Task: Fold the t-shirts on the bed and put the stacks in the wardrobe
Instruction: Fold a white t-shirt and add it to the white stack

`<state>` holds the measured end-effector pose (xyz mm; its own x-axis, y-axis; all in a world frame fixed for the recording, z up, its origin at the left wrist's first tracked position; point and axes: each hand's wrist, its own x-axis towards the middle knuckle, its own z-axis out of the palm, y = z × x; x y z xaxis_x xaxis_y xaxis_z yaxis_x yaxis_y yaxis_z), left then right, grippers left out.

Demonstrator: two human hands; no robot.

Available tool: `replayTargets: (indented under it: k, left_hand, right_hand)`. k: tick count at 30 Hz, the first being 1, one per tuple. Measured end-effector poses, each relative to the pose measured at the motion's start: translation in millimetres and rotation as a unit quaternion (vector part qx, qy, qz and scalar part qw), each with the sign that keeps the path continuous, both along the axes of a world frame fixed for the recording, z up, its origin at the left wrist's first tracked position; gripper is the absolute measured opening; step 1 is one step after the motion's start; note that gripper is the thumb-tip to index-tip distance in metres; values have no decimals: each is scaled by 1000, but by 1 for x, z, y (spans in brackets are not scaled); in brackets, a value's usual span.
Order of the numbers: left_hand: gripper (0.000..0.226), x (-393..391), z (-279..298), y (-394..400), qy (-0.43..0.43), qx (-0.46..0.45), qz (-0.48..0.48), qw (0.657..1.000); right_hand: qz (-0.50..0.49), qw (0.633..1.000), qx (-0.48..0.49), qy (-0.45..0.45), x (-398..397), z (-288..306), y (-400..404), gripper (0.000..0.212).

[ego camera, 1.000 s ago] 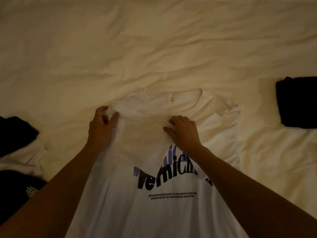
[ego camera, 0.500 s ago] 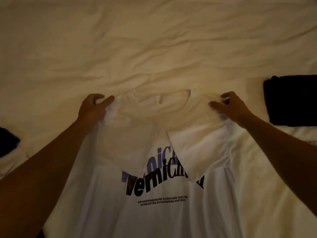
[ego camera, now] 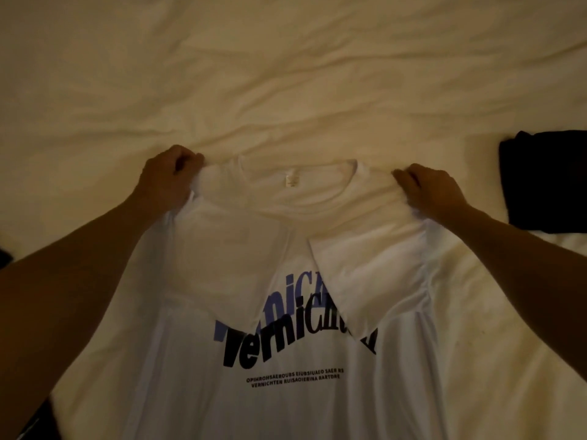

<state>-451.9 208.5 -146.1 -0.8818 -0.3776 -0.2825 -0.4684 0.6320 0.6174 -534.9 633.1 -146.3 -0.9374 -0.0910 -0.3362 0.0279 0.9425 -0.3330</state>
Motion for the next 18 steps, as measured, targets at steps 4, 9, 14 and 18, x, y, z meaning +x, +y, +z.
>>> replayTargets:
  k: [4,9,14,18]
  left_hand:
    - [8,-3,9,-20,-92,34,-63,993]
    - [8,11,4,-27,-60,69,37,995]
    - [10,8,-4,-13,-32,68,97,992]
    - [31,-8,8,9,-66,23,-16,997]
  right_hand:
    - [-87,961,-201,-169,-13,21,21,36]
    - [-128,961,-162,-184,-10,13,41,15]
    - [-62,985,-147,-70,3,13,15,31]
    - [-43,984,-144,-94,-6,19,-15,53]
